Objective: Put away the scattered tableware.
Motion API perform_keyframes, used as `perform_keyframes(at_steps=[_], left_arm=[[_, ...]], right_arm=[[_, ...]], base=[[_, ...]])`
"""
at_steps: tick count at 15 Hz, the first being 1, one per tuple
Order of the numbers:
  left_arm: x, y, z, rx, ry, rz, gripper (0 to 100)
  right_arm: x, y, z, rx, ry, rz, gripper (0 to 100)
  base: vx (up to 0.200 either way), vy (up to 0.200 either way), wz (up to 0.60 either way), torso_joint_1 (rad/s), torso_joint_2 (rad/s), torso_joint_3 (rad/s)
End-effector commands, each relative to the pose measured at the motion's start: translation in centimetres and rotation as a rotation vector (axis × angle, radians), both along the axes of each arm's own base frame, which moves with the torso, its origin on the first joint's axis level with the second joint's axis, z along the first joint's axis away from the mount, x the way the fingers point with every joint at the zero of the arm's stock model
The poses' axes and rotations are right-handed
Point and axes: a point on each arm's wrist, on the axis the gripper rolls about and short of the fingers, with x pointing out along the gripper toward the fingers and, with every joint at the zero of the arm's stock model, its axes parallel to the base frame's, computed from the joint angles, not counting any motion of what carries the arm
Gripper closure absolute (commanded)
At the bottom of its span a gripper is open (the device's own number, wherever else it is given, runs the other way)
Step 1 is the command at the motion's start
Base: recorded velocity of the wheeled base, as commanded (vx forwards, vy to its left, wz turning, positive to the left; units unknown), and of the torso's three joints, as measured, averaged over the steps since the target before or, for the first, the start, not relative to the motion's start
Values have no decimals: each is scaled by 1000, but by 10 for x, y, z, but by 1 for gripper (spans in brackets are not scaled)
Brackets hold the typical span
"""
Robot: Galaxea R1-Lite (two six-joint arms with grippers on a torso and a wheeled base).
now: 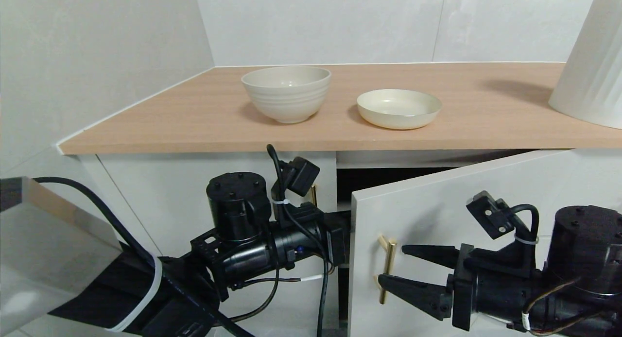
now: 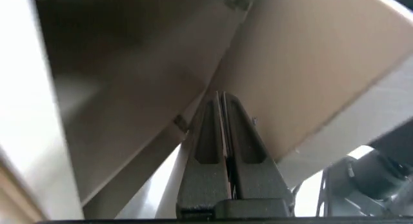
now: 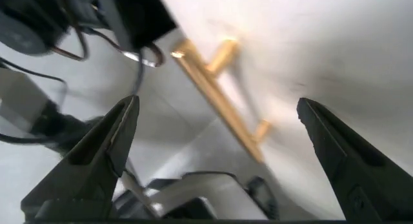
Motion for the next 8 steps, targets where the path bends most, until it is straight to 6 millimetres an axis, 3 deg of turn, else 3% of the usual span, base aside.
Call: perform_keyframes(at_steps=[1, 3, 6, 8], left_arm=[[1, -3, -3, 6, 7, -7, 100], [1, -3, -2, 4, 5, -3, 100], [0, -2, -3, 7, 7, 0, 100], [-1, -2, -4, 11, 11, -1, 100]], right_arm=[[-18, -19, 4, -91, -60, -57, 0], [-40, -24, 11, -248, -122, -214, 0], [-77, -43, 41, -206, -147, -199, 0], [-87, -53, 45, -232, -117, -193, 0]], base=[[0, 0, 0, 0, 0, 0], [0, 0, 0, 0, 0, 0], [0, 0, 0, 0, 0, 0], [0, 0, 0, 0, 0, 0]])
